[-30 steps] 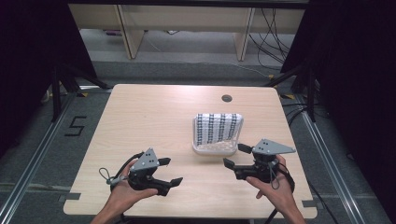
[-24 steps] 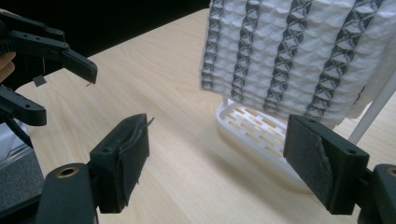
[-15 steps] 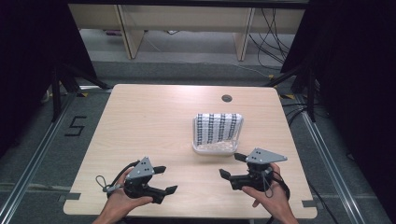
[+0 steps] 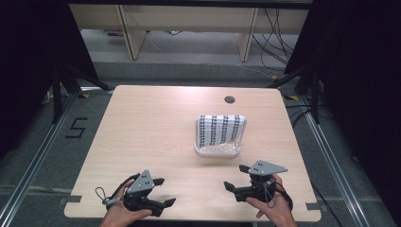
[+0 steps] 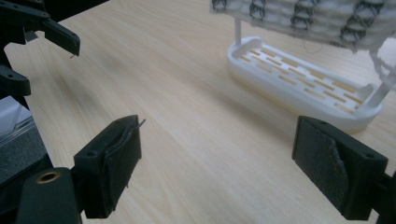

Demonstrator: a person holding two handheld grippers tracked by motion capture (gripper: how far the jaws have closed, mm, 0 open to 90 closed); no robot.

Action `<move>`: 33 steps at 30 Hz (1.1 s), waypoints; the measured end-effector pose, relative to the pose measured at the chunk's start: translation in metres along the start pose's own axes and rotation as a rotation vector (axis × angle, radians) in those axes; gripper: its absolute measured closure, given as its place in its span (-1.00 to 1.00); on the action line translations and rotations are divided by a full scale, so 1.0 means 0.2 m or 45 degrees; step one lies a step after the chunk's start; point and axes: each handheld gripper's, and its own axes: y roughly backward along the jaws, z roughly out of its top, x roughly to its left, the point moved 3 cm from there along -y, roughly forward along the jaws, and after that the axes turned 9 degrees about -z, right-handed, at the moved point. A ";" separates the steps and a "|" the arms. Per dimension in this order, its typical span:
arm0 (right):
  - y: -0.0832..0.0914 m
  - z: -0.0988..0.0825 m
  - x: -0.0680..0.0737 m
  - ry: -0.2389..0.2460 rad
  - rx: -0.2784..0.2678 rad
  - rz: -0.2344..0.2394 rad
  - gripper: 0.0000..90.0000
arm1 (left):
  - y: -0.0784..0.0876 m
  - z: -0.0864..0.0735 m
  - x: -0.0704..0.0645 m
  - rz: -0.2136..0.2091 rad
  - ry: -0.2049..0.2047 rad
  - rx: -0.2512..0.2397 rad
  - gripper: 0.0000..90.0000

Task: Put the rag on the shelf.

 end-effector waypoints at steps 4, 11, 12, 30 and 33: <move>0.01 -0.03 0.00 0.002 -0.003 -0.004 -0.62 | 0.00 -0.04 -0.01 0.006 0.002 0.008 -0.53; 0.04 -0.08 0.02 -0.009 -0.006 -0.007 -0.63 | 0.01 -0.07 -0.03 0.010 0.011 0.009 -0.53; 0.04 -0.09 0.02 0.003 -0.010 -0.009 -0.63 | 0.00 -0.08 -0.03 0.015 0.025 -0.001 -0.53; 0.02 -0.18 0.05 0.059 0.045 0.003 -0.63 | -0.02 -0.12 -0.05 0.029 0.010 0.035 -0.53; 0.02 -0.18 0.05 0.062 0.037 -0.016 -0.63 | -0.02 -0.12 -0.05 0.029 0.012 0.041 -0.53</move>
